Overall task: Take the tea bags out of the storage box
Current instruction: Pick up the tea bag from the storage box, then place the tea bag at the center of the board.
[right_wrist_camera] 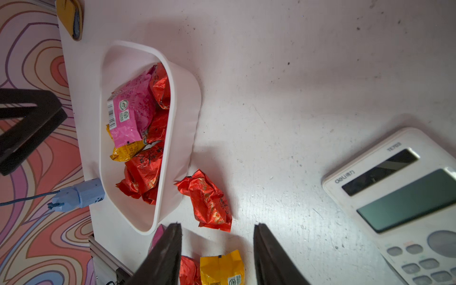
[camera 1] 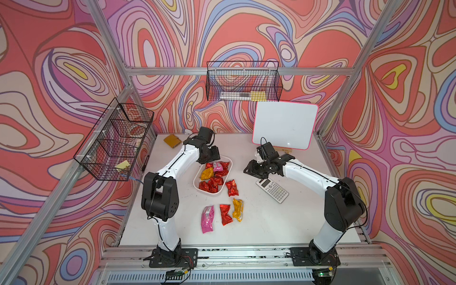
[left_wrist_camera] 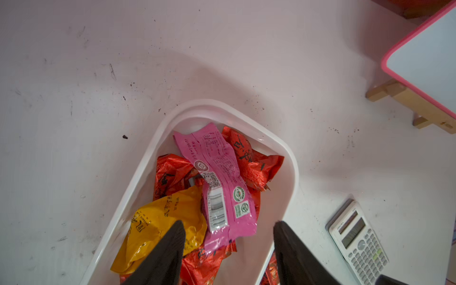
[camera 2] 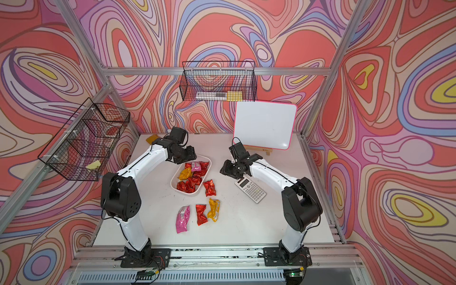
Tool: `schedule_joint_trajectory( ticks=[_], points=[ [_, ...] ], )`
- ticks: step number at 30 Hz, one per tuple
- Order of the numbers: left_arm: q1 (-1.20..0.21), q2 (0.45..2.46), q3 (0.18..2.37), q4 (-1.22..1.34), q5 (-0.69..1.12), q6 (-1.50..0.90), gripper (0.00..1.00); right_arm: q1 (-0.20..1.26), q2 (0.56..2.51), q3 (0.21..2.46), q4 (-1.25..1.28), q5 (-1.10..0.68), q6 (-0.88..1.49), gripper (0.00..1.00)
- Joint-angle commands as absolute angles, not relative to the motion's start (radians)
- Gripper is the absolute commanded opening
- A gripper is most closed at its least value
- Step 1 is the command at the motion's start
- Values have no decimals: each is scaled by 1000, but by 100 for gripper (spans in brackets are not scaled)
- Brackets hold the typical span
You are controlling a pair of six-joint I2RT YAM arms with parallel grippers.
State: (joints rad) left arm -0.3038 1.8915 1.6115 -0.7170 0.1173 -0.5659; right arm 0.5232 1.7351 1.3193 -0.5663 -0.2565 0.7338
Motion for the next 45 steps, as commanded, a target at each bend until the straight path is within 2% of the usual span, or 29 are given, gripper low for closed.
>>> schedule_joint_trajectory(
  ticks=[1,5,9,19,23,38,45],
  points=[
    [-323,1946,1645,-762,91,-588,59,523,1711,1303,-571,-216,750,49],
    [-328,1990,1651,-760,73,-603,56,523,1710,1300,-579,-216,749,49],
    [-331,2025,1651,-738,95,-607,49,523,1706,1296,-581,-220,744,49],
    [-332,2058,1682,-731,82,-596,12,523,1663,1270,-594,-219,724,48],
    [-336,2028,1688,-744,72,-579,2,523,1646,1257,-594,-227,720,49],
    [-433,1743,1586,-802,-34,-479,0,523,1560,1216,-608,-217,682,48],
    [-679,1612,1428,-788,-63,-622,0,504,1436,1144,-641,-104,678,48]
  ],
)
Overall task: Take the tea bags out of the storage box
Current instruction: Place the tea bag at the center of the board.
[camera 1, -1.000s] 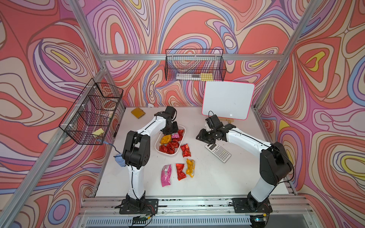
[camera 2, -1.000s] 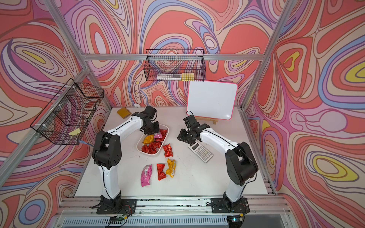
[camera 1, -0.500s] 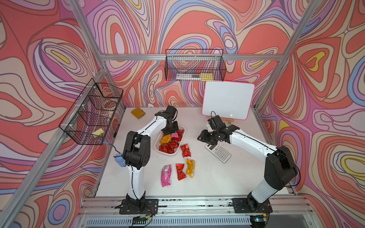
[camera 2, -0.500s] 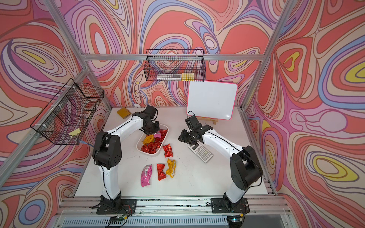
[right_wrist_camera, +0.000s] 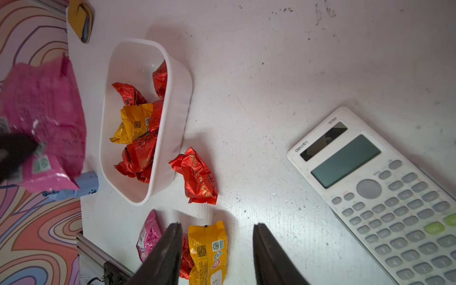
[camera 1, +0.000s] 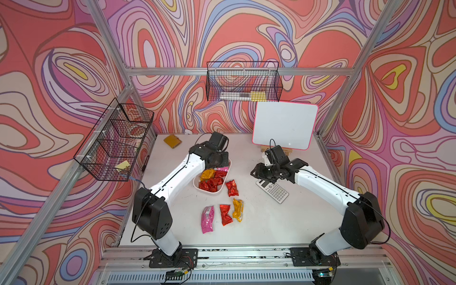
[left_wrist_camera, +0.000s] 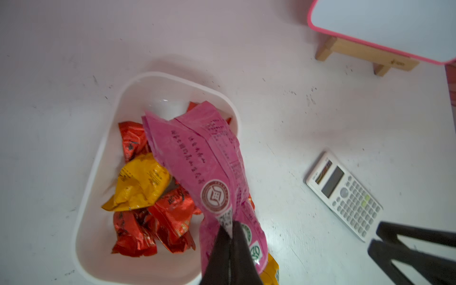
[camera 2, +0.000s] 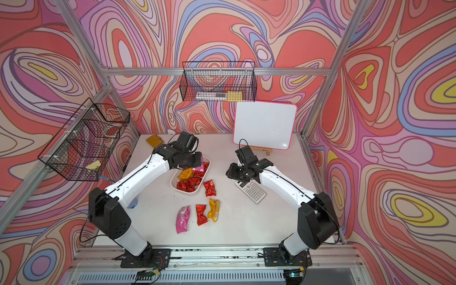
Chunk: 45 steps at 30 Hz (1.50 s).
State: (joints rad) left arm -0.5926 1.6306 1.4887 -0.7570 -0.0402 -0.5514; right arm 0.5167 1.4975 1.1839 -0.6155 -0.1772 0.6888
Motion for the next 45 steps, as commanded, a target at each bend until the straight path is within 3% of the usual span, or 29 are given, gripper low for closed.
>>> schedule_joint_trajectory(
  ticks=[1,9,20,29,33,40,45],
  points=[
    [-722,1604,1401,-773,-68,-654,0,503,1414,1122,-638,-87,684,48],
    [-920,1691,1331,-629,-57,-836,0,497,1241,953,-638,-45,745,48],
    [-978,1839,1307,-570,35,-908,5,498,1124,874,-673,-24,773,48],
    [-986,1794,1337,-610,-40,-888,37,497,1113,867,-683,-34,767,48],
    [-985,1732,1358,-635,-98,-888,40,498,1152,908,-679,-54,742,48],
    [-895,1522,1315,-660,-220,-910,40,504,1290,1024,-633,-155,701,48],
    [-679,1341,1184,-663,-177,-873,39,589,1451,1157,-575,-173,709,48]
  ],
)
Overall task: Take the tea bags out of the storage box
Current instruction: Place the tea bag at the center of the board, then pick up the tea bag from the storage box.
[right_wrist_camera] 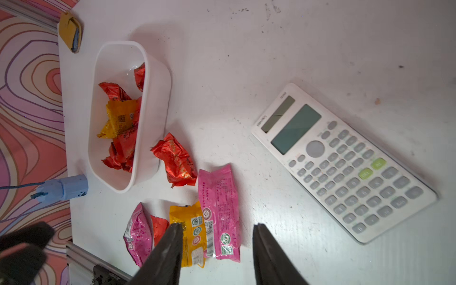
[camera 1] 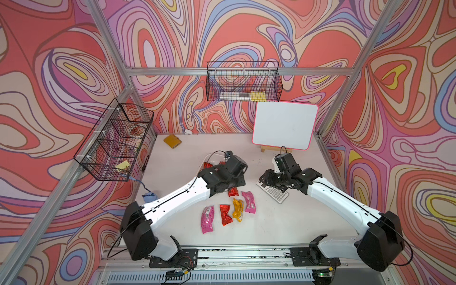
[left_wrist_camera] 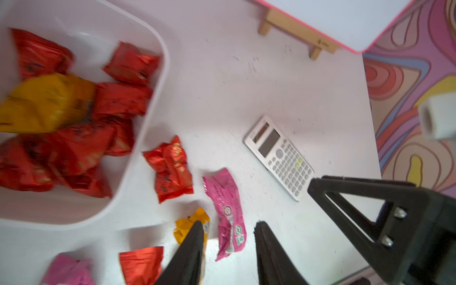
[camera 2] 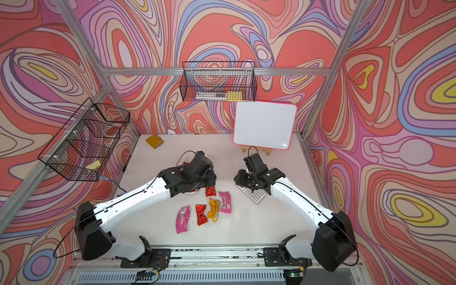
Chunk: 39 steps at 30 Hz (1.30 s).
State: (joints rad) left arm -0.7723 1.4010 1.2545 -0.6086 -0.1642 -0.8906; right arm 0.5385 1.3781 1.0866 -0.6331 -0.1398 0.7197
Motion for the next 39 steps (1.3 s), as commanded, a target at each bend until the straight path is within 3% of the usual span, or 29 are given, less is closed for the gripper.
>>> schedule_joint_trajectory(
  ticks=[1,11,25,30,35,39],
  points=[
    [-632,1313,1161,-663,-155,-864,39,609,1488,1188,-562,-176,714,48],
    [-267,1124,972,-690,-53,-883,41,772,1963,1618,-502,-213,852,48],
    [-250,1136,942,-687,-103,-911,42,776,2403,2059,-579,-226,963,49],
    [-250,1168,974,-690,-109,-886,42,776,2444,2104,-600,-216,969,39],
    [-250,1140,960,-691,-139,-906,42,774,2471,2148,-626,-242,954,18],
    [-250,1075,910,-674,-145,-939,42,774,2469,2188,-657,-268,918,8]
  ],
)
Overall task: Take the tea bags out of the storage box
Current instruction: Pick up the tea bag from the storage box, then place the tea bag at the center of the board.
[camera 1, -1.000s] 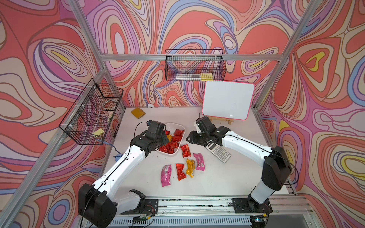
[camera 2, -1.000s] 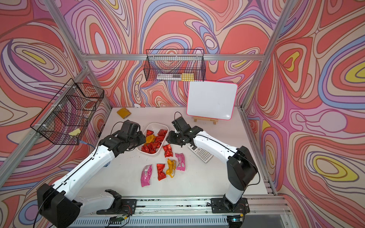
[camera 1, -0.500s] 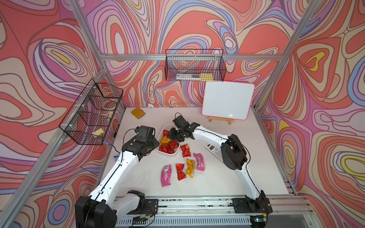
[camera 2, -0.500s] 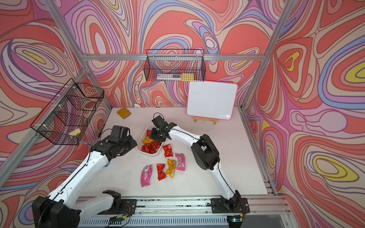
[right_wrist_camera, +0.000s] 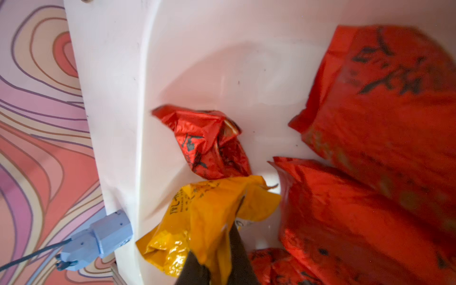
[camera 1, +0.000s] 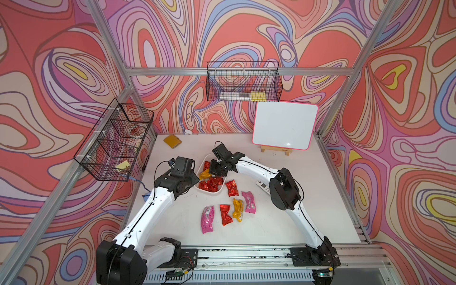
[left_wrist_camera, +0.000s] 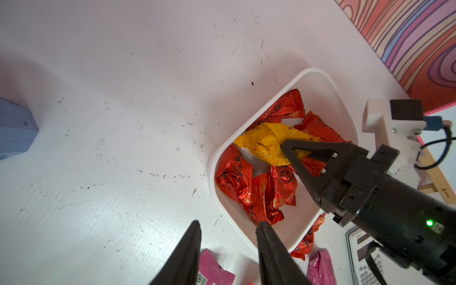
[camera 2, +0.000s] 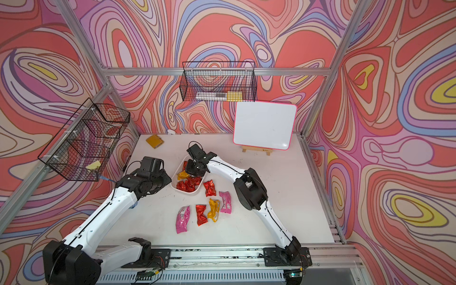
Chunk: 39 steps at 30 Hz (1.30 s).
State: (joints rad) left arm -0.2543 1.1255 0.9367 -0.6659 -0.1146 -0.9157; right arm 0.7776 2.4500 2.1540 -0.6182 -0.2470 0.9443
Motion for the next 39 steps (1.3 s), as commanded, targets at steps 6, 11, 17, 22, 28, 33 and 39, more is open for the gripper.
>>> schedule_joint_trajectory(
  ticks=[6,11,17,22,28,33,39],
  points=[
    [-250,973,855,-692,-159,-951,43,775,2405,2183,-658,-315,851,0],
    [-250,902,851,-723,-154,-942,44,775,2302,2093,-598,-349,804,0],
    [-250,862,853,-763,-137,-938,44,775,2201,1983,-562,-380,728,0],
    [-250,833,838,-783,-142,-981,45,797,2134,1890,-557,-409,658,0],
    [-250,776,831,-853,-198,-1072,45,898,2088,1788,-588,-408,533,0],
    [-250,699,813,-931,-237,-1141,44,982,2096,1747,-598,-396,459,0],
    [-250,621,795,-998,-235,-1153,44,1042,2195,1802,-620,-399,426,3]
  ],
)
